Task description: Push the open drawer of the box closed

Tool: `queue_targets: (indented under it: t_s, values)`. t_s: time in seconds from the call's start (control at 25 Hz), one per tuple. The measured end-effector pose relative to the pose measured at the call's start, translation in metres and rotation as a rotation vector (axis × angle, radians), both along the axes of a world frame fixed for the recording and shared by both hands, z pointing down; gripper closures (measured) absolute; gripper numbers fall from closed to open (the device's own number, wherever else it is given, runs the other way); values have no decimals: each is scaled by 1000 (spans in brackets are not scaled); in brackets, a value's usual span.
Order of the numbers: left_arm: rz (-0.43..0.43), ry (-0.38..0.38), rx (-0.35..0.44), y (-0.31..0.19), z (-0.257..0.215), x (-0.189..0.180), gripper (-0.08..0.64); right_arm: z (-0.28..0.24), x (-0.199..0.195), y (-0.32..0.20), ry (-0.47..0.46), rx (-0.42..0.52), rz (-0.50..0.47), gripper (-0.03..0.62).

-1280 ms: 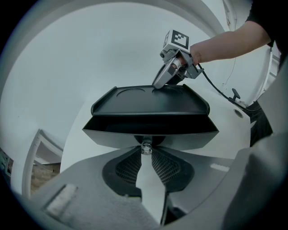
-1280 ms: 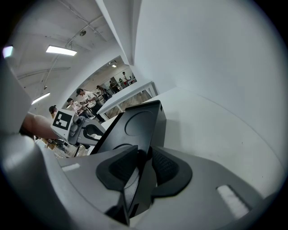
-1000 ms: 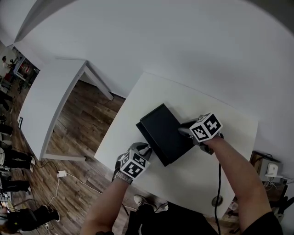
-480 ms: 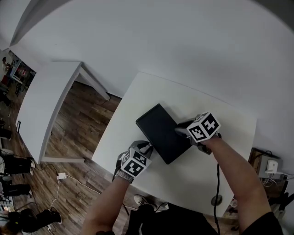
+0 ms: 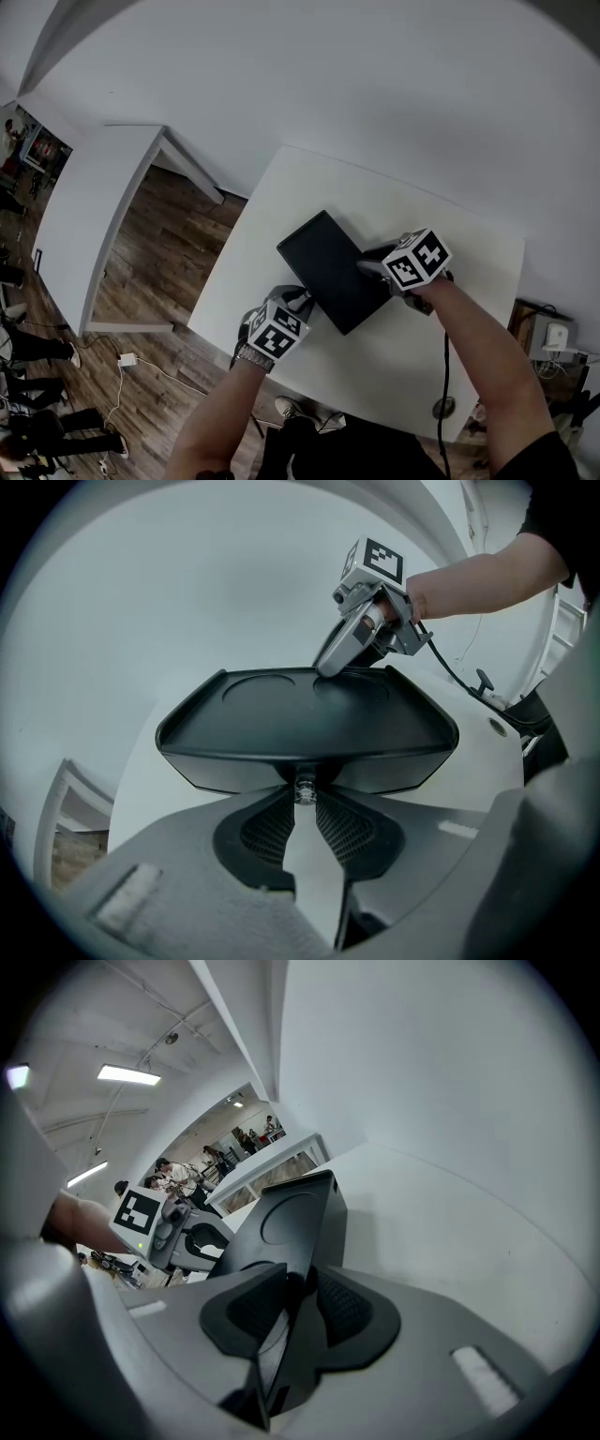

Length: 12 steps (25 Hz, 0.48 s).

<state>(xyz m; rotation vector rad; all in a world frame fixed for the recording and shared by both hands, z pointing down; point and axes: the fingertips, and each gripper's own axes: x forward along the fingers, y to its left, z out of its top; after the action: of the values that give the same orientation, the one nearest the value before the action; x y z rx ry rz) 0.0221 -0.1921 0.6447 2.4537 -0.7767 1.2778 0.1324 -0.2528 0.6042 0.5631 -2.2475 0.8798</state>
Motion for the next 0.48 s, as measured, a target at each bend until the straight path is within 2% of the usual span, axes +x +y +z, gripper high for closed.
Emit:
queue_targets:
  t_s: [0.12,0.48]
  values:
    - [-8,46,-8,-1,1,0,483,0,1,-1,-1,-2,4,488]
    - [-50,108,68,13,-13,-20,472,0,2,-1,26,8,2,485]
